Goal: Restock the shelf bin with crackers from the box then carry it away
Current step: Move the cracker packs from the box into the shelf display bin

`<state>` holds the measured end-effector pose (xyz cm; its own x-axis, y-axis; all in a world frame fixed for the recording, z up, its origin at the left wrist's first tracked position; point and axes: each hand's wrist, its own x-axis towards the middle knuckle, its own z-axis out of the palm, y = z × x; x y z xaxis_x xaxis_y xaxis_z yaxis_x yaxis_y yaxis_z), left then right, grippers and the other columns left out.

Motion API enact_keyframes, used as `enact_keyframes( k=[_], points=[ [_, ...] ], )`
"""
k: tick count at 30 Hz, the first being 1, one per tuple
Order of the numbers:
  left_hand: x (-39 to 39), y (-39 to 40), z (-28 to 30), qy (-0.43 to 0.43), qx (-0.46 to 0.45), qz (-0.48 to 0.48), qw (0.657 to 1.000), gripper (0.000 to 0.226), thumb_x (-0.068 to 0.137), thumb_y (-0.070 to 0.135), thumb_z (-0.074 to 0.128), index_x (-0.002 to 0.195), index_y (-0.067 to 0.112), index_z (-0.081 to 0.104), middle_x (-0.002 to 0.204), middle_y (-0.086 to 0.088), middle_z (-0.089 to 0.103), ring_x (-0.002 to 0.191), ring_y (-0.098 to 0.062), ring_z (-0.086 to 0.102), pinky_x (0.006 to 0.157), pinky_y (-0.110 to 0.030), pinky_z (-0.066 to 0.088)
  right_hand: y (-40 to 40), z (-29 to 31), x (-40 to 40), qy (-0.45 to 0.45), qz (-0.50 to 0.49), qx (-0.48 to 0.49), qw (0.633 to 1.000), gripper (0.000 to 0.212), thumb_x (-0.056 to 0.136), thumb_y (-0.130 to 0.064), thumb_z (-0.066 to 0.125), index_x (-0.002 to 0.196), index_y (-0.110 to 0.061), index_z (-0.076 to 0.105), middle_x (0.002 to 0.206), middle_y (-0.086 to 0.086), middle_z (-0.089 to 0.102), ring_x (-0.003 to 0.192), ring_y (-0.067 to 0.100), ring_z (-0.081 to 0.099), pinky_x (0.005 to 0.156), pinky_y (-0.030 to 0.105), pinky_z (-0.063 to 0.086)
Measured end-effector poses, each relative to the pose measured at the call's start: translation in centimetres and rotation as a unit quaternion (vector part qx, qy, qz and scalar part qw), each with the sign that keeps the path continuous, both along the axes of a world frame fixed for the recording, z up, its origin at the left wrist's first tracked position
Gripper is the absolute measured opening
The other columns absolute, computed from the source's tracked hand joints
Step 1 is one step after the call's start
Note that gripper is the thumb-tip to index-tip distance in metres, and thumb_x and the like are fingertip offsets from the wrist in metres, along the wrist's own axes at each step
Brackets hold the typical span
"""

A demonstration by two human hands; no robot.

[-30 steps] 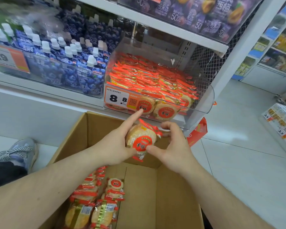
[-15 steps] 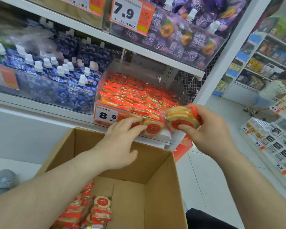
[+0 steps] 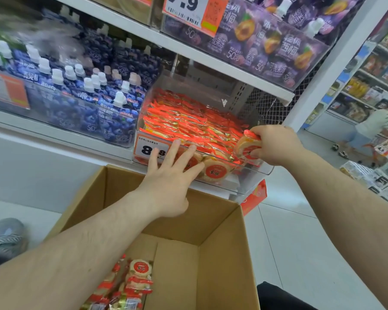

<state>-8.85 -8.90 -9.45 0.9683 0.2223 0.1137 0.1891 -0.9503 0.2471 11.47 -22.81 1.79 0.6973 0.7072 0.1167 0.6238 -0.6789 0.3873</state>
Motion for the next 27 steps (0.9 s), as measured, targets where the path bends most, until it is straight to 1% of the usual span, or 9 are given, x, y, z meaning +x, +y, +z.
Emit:
enact_keyframes(
  k=[6,10,14,16,19,20,22,25,27],
  points=[
    [0.5,0.1,-0.2,-0.017,0.005,0.008,1.0,0.085,0.083,0.019,0.055,0.152,0.038,0.008,0.157,0.009,-0.025,0.141,-0.027,-0.034,0.113,-0.061,-0.013,1.1,-0.7,1.2,0.002,-0.024,-0.041,0.999,0.057,0.081,-0.041,0.071,0.133,-0.028,0.052,0.118,-0.001,0.064,0.114,0.026,0.055,0.095,0.041,0.037],
    [0.7,0.2,-0.2,-0.033,0.012,0.011,0.999,0.08,0.082,0.022,0.057,0.149,0.038,0.017,0.158,0.009,-0.015,0.144,-0.026,-0.025,0.114,-0.062,-0.004,1.8,-1.4,1.6,0.0,-0.019,-0.058,0.998,0.048,0.08,-0.04,0.07,0.124,-0.028,0.057,0.108,-0.002,0.064,0.11,0.026,0.054,0.094,0.041,0.037],
    [0.6,0.3,-0.3,-0.037,0.02,0.011,0.999,0.074,0.081,0.023,0.058,0.146,0.038,0.027,0.158,0.008,-0.012,0.144,-0.027,-0.022,0.113,-0.061,-0.001,2.1,-1.6,1.7,-0.037,-0.002,-0.085,0.996,0.055,0.075,-0.05,0.073,0.124,-0.033,0.059,0.119,0.005,0.052,0.113,0.028,0.044,0.094,0.04,0.038],
    [0.5,0.4,-0.2,-0.033,0.021,0.01,0.999,0.07,0.081,0.024,0.058,0.145,0.037,0.032,0.158,0.008,-0.012,0.144,-0.027,-0.022,0.114,-0.061,0.0,1.9,-1.5,1.8,-0.021,-0.008,-0.091,0.996,0.055,0.072,-0.052,0.075,0.122,-0.032,0.061,0.114,0.004,0.048,0.109,0.027,0.047,0.089,0.038,0.041],
    [0.5,0.3,-0.2,-0.029,0.023,0.009,0.999,0.067,0.081,0.024,0.059,0.143,0.036,0.036,0.159,0.009,-0.013,0.144,-0.027,-0.022,0.114,-0.061,0.001,1.6,-2.0,2.1,0.039,-0.022,-0.089,0.995,0.037,0.07,-0.044,0.079,0.097,-0.022,0.067,0.091,-0.004,0.045,0.084,0.019,0.053,0.066,0.031,0.043],
    [0.5,0.3,-0.2,-0.029,0.024,0.009,0.999,0.066,0.081,0.024,0.059,0.142,0.036,0.037,0.159,0.008,-0.012,0.144,-0.027,-0.022,0.114,-0.061,0.001,1.5,-2.3,2.2,0.042,-0.021,-0.091,0.995,0.033,0.07,-0.043,0.08,0.09,-0.02,0.066,0.085,-0.006,0.042,0.08,0.018,0.052,0.063,0.031,0.042],
    [0.5,0.3,-0.1,-0.025,0.025,0.012,0.999,0.065,0.081,0.023,0.06,0.141,0.036,0.039,0.159,0.007,-0.012,0.144,-0.027,-0.021,0.113,-0.061,0.002,1.7,-2.8,2.2,0.031,-0.013,-0.098,0.995,0.03,0.071,-0.041,0.08,0.086,-0.02,0.065,0.081,-0.006,0.041,0.079,0.018,0.051,0.064,0.031,0.046],
    [0.5,0.3,0.0,-0.021,0.026,0.012,0.999,0.064,0.081,0.024,0.061,0.14,0.036,0.041,0.159,0.007,-0.012,0.144,-0.028,-0.021,0.114,-0.063,0.004,2.2,-3.5,2.0,0.011,-0.005,-0.111,0.994,0.024,0.074,-0.035,0.075,0.09,-0.019,0.066,0.078,-0.004,0.048,0.077,0.02,0.054,0.067,0.033,0.053],
    [0.5,0.3,-0.1,-0.021,0.027,0.011,0.999,0.063,0.081,0.024,0.061,0.139,0.036,0.041,0.158,0.008,-0.012,0.144,-0.028,-0.021,0.113,-0.064,0.005,2.2,-4.0,2.2,-0.003,-0.001,-0.103,0.995,0.021,0.077,-0.034,0.071,0.093,-0.021,0.066,0.08,-0.002,0.052,0.077,0.022,0.056,0.067,0.033,0.053]
  ],
)
